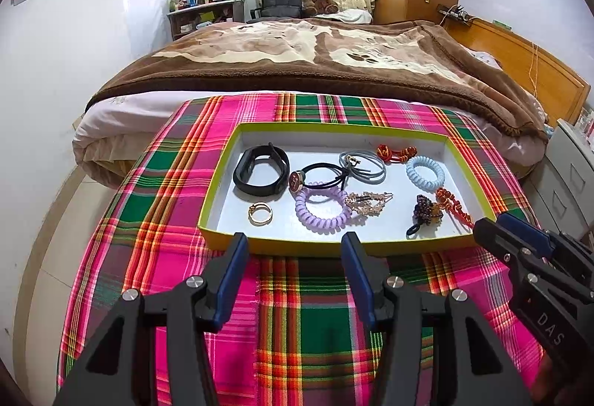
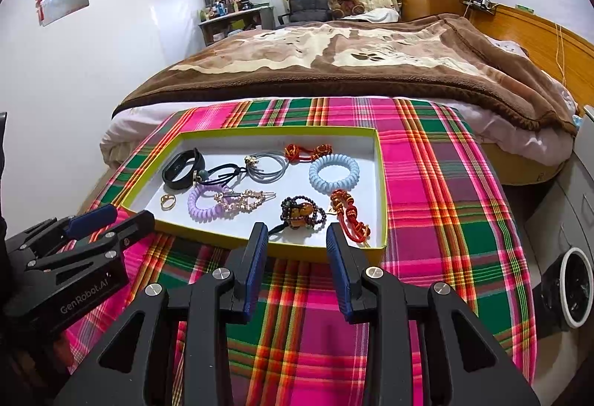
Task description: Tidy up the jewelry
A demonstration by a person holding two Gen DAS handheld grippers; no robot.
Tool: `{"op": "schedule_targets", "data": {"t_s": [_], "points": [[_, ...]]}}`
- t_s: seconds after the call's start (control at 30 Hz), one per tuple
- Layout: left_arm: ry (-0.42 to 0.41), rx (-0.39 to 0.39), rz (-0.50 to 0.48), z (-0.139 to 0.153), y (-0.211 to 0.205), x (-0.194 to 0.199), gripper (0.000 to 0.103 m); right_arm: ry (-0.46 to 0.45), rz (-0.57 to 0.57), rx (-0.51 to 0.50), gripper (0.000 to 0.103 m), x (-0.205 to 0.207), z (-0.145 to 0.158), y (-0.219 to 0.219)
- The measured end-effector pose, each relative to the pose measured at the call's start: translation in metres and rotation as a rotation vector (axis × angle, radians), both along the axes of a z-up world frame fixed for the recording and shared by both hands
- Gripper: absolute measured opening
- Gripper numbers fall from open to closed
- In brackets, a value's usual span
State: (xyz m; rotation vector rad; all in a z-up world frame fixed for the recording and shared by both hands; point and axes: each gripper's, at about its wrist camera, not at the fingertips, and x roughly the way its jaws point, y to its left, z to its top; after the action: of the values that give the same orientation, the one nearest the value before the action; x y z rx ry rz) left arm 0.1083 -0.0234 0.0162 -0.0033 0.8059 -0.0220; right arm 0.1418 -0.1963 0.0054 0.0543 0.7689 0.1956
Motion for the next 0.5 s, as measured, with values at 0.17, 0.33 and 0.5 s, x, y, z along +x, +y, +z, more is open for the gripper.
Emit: {"op": "schedule_targets", "data": {"t_s": [0.17,0.33,0.5], "points": [[0.004,-0.006,0.001,-0.0009,0.0019,0.0007,0.054,0.002,0.002,-0.001,0.033,0.0002,0.0000,0.0010],[0.006,-0.009,0.003,-0.0012,0.0027,0.0005,0.054,0.001,-0.004,0.003,0.034,0.0006,-0.0003,0.0006],[-0.002,-0.005,0.004,-0.0001,0.0031,-0.0002,0.054,0.000,-0.005,0.003,0.034,0.0000,-0.0001,-0.0007]]}}
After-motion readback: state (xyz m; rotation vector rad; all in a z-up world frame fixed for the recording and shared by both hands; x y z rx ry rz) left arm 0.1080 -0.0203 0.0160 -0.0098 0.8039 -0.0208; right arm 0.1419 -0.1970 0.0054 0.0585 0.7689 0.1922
